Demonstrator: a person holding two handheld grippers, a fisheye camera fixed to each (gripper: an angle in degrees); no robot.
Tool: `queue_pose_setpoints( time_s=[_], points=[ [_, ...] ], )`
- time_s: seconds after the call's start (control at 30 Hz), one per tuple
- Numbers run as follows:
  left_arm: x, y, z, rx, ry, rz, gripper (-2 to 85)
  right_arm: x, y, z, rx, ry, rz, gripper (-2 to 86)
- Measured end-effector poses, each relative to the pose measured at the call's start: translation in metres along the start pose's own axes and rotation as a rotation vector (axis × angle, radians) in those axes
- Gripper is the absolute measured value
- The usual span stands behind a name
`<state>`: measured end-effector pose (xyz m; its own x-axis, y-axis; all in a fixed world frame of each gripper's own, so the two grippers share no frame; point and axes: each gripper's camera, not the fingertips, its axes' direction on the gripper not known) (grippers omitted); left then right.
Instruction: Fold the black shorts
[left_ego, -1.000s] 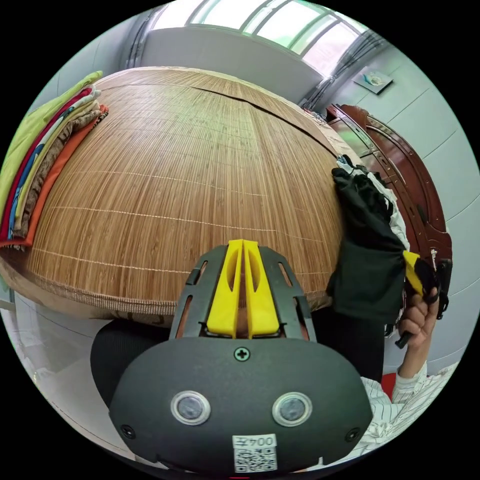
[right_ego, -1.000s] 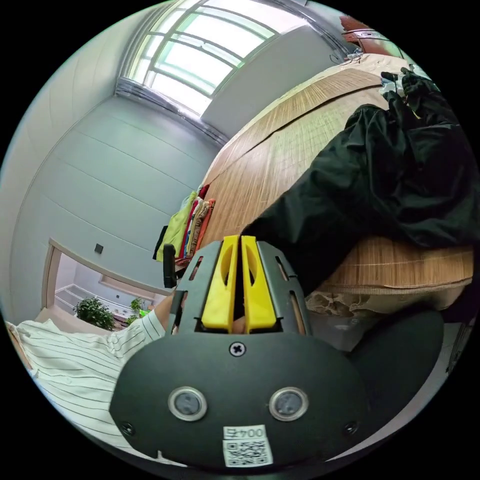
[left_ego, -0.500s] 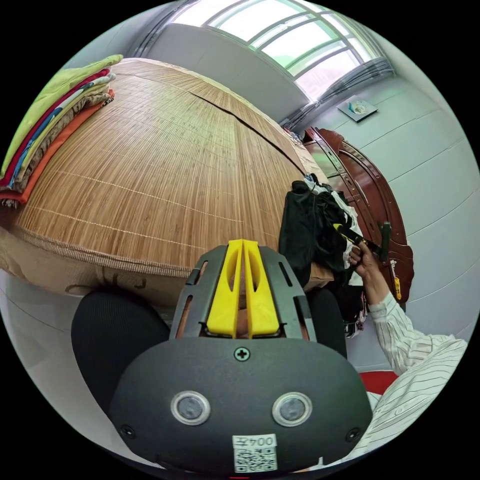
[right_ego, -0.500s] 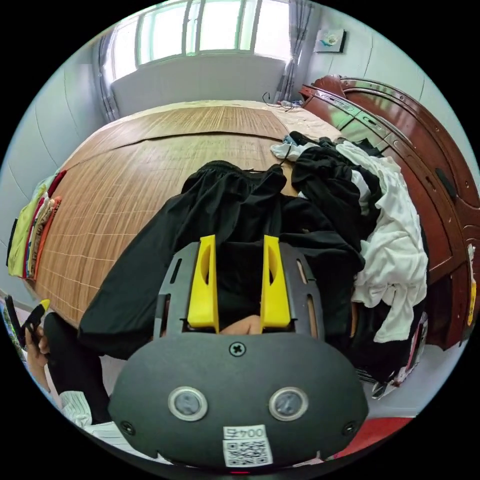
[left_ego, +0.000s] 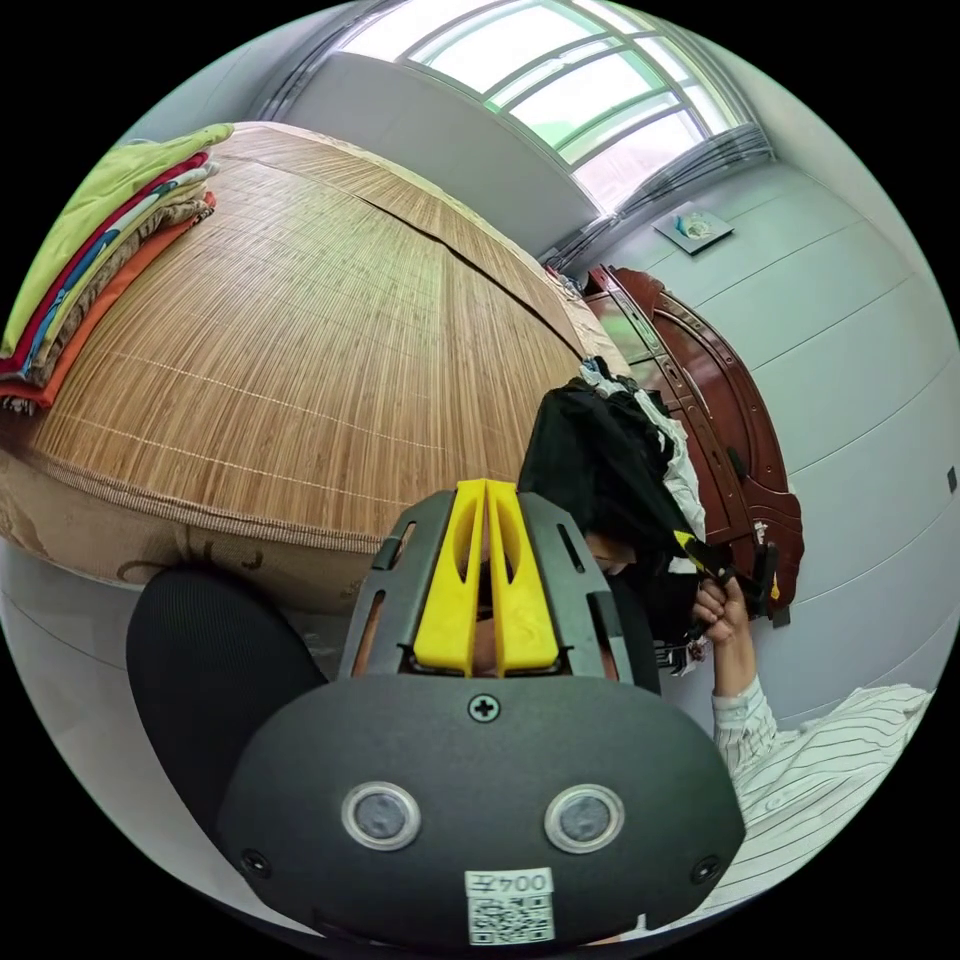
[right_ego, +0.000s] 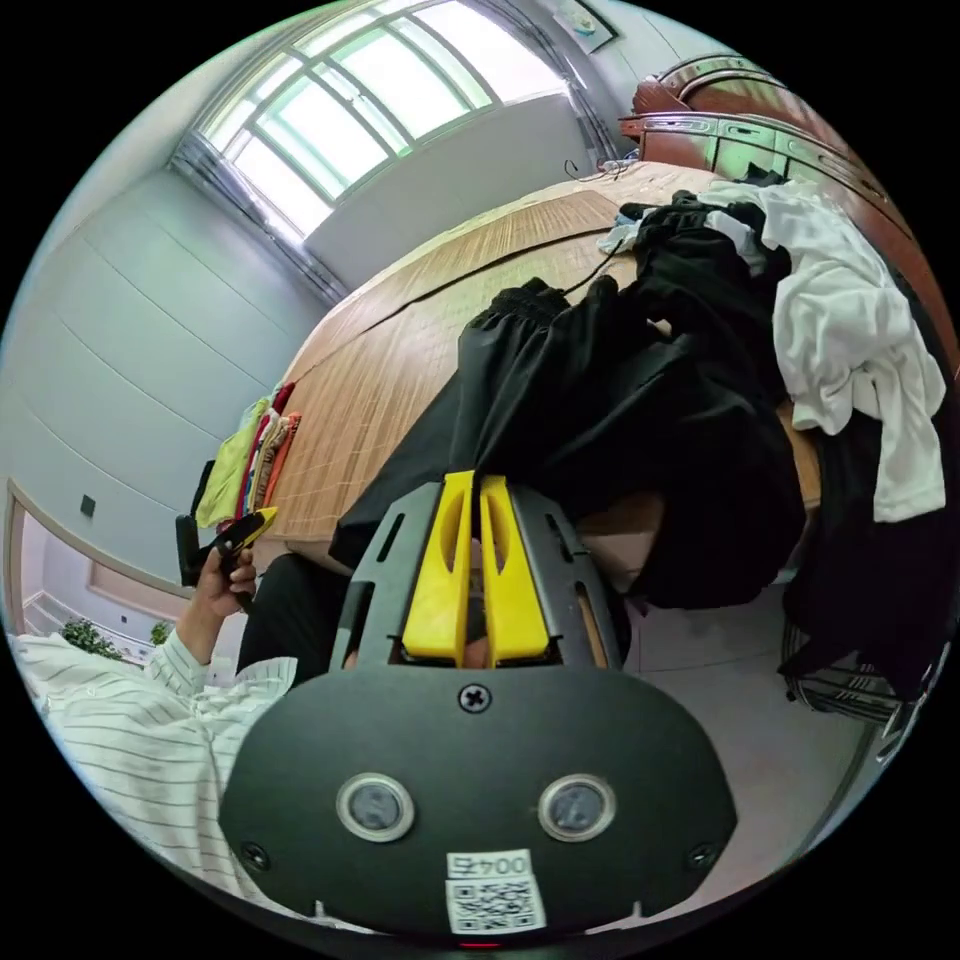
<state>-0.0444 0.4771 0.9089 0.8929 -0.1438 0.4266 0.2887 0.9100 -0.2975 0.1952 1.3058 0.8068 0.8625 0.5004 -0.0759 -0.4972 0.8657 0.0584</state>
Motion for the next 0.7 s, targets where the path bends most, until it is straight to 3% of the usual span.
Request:
queue_pose_setpoints(
  time_s=[0.1,0.2,0.4,0.57,0.7],
  points=[
    [-0.010,-0.003,0.009,-0.008,0.021,-0.004,0.2,0.014,0.048,-0.013,-0.030,-0.074,0.056,3.5],
    [-0.019,-0.004,0.019,-0.027,0.038,-0.009,0.2,0.039,0.066,-0.024,0.033,-0.020,0.184,9.5],
    [-0.035,-0.010,0.030,-0.051,0.043,-0.007,0.2,0.071,-0.004,-0.012,0.070,0.055,0.250,13.6],
    [-0.048,-0.021,0.036,-0.065,0.054,-0.004,0.2,0.091,-0.071,0.036,-0.039,0.115,0.359,14.3],
    [-0.058,-0.039,0.053,-0.098,0.090,0.002,0.6,0.082,-0.094,0.072,-0.145,0.255,0.358,6.7]
  ],
)
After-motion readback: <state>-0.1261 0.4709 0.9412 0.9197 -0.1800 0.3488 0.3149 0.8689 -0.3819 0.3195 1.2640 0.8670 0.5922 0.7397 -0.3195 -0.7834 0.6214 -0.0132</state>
